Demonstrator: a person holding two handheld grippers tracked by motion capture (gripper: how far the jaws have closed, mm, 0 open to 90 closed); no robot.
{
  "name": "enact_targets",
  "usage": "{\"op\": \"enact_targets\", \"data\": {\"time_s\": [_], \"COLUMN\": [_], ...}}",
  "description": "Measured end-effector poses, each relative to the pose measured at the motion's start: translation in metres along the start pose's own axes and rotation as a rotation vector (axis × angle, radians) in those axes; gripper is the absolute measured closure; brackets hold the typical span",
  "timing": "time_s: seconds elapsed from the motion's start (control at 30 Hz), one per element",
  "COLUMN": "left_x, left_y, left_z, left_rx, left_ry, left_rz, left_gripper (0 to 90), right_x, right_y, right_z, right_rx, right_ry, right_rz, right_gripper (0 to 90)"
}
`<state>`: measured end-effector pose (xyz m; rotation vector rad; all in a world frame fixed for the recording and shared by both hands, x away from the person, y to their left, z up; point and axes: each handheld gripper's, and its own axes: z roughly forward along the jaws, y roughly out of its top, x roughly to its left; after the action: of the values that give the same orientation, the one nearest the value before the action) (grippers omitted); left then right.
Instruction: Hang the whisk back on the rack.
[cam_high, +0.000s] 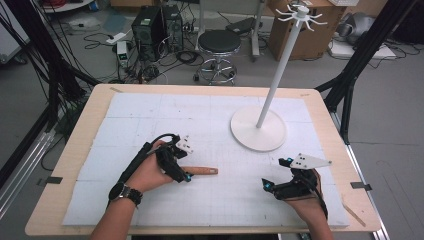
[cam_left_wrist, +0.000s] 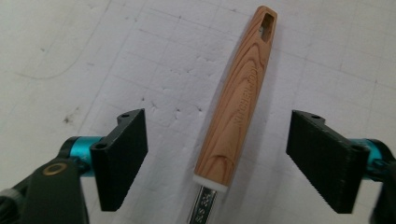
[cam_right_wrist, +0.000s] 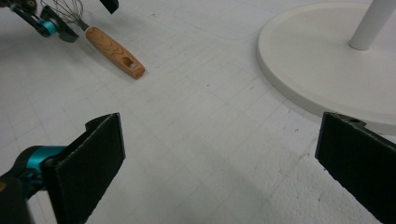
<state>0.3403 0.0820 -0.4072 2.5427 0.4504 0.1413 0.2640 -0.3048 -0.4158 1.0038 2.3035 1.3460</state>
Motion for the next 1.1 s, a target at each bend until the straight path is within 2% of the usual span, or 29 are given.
{"op": "enact_targets", "data": {"time_s": [0.1,0.17,0.23,0.37,0.43,0.53,0.57,0.87,0.97,1.1], "left_x": [0.0012,0.0014,0.0011,-0.0007,-0.0006,-0.0002,-0.0001,-0.0026,-0.005,-0.0071], "left_y": [0.0006,0.0012,0.0034,0.0082,0.0088,0.007,0.0066,0.0077,0.0083,0.0087], "left_z": [0.0044,0.0048,0.0027,0.0027,0.0048,0.011,0.0114,0.0115,0.0109,0.0095], "left_rx": [0.062,0.074,0.09,0.124,0.134,0.192,0.192,0.193,0.194,0.199], "left_ry": [0.006,0.002,-0.001,-0.021,-0.023,-0.008,-0.013,-0.02,-0.015,-0.015], "left_rz": [0.012,0.002,0.006,0.031,0.037,0.054,0.047,0.073,0.109,0.129], "left_gripper": [30.7,34.9,45.0,52.4,52.6,55.7,56.0,63.4,65.5,68.7], "right_x": [0.0013,0.0017,0.0019,0.0012,0.0013,0.0014,0.0015,0.0031,0.0035,0.0038], "right_y": [0.0004,0.0003,0.0002,0.0,0.0001,0.0002,0.0003,0.0008,0.001,0.0011], "right_z": [-0.0002,-0.0002,-0.0001,-0.0002,-0.0001,-0.0002,-0.0001,0.002,0.0023,0.0026], "right_rx": [-0.001,0.001,0.002,0.0,0.0,0.0,0.001,0.008,0.004,0.004], "right_ry": [0.001,0.004,0.005,0.005,0.004,0.003,0.002,0.005,0.006,0.004], "right_rz": [-0.006,-0.006,-0.003,-0.007,-0.005,-0.006,-0.006,-0.009,-0.009,-0.012], "right_gripper": [0.5,0.6,0.6,0.6,0.6,0.6,0.6,0.6,0.6,0.6]}}
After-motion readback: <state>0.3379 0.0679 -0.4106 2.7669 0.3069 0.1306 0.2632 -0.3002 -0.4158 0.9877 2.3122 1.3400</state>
